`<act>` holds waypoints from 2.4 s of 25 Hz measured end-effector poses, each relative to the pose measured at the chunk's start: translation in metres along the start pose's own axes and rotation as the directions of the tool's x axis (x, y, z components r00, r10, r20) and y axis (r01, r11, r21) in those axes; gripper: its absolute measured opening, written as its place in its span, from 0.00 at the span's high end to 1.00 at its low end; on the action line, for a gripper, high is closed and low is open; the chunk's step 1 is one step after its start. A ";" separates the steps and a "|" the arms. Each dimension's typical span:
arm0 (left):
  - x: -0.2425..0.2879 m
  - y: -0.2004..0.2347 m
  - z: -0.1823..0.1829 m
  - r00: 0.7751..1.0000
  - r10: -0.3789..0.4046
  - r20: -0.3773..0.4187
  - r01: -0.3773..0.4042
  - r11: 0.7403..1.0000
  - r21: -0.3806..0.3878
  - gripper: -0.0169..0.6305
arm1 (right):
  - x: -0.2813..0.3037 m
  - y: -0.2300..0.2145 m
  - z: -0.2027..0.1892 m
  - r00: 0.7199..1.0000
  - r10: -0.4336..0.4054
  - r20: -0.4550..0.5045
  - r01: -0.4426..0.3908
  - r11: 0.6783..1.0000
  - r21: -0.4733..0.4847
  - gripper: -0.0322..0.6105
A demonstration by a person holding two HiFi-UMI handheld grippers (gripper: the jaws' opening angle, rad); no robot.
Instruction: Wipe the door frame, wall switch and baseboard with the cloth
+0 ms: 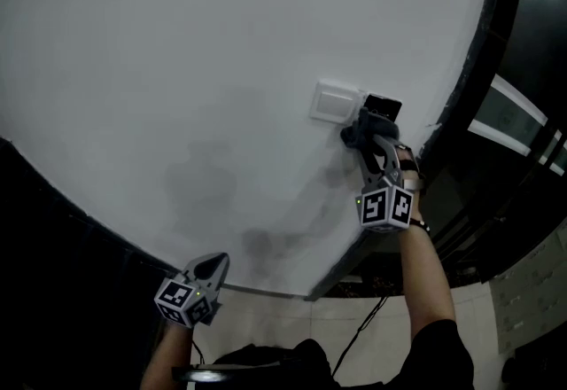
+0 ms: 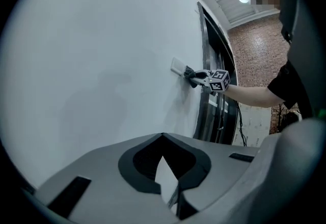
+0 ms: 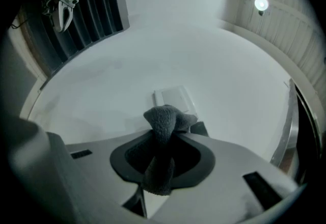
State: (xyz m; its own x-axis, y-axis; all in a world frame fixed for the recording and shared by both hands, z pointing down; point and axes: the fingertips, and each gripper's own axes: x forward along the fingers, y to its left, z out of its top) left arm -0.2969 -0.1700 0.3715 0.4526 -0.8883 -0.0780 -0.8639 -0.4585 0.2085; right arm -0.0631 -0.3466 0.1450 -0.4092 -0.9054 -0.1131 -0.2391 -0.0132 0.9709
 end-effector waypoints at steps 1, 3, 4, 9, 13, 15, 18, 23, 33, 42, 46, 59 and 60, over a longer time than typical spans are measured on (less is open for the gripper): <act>-0.002 0.002 0.002 1.000 0.001 0.002 -0.001 1.000 0.001 0.97 | -0.002 -0.008 0.009 1.000 -0.017 0.017 0.018 1.000 -0.011 0.82; -0.007 0.010 0.006 1.000 0.010 0.011 -0.010 1.000 0.004 0.97 | -0.001 -0.028 0.034 0.997 -0.055 0.056 0.057 0.998 -0.040 0.82; -0.010 0.015 0.008 1.000 0.018 0.019 -0.018 1.000 0.006 0.97 | 0.000 -0.041 0.049 0.994 -0.077 0.080 0.081 0.995 -0.052 0.82; -0.026 0.029 0.015 0.997 0.021 0.078 -0.019 1.000 -0.023 0.97 | 0.019 -0.080 0.107 0.981 -0.144 0.133 0.158 0.982 -0.102 0.82; -0.036 0.038 0.013 0.996 0.040 0.074 -0.038 0.999 -0.034 0.97 | 0.052 -0.066 0.102 0.995 -0.091 0.027 0.094 0.984 -0.153 0.82; -0.041 0.046 0.012 0.996 0.055 0.073 -0.053 0.998 -0.040 0.97 | 0.059 -0.054 0.095 0.997 -0.072 -0.009 0.070 0.985 -0.160 0.82; -0.044 0.055 0.011 0.995 0.067 0.068 -0.064 0.997 -0.046 0.97 | 0.058 -0.046 0.091 0.997 -0.075 -0.019 0.071 0.987 -0.141 0.82; -0.043 0.055 0.014 0.994 0.063 0.084 -0.059 0.997 -0.053 0.97 | 0.053 -0.039 0.091 0.997 -0.082 -0.011 0.080 0.988 -0.129 0.82; -0.033 0.047 0.015 0.998 0.065 0.026 -0.065 0.998 -0.001 0.97 | 0.046 -0.019 0.083 0.995 -0.102 0.007 0.102 0.990 -0.100 0.82; -0.034 0.045 0.013 0.998 0.056 0.010 -0.056 0.998 0.003 0.97 | 0.048 0.016 0.077 0.998 -0.056 -0.001 0.056 0.995 -0.081 0.82; -0.034 0.044 0.011 0.998 0.067 -0.002 -0.067 0.998 0.011 0.97 | 0.047 0.027 0.076 0.999 -0.037 0.001 0.037 0.996 -0.081 0.82; -0.034 0.031 0.008 0.999 0.048 0.010 -0.048 0.999 0.013 0.97 | 0.040 0.056 0.067 0.996 0.090 -0.020 -0.091 0.995 -0.049 0.82; -0.035 0.030 0.008 0.999 0.048 0.008 -0.048 0.999 0.013 0.97 | 0.034 0.049 0.073 0.997 0.072 0.000 -0.072 0.996 -0.054 0.82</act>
State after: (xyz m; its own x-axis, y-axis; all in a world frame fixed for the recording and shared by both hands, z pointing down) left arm -0.3404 -0.1534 0.3732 0.4088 -0.9095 -0.0758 -0.8875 -0.4156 0.1993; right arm -0.1533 -0.3472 0.1734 -0.4254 -0.9040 -0.0430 -0.1610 0.0289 0.9865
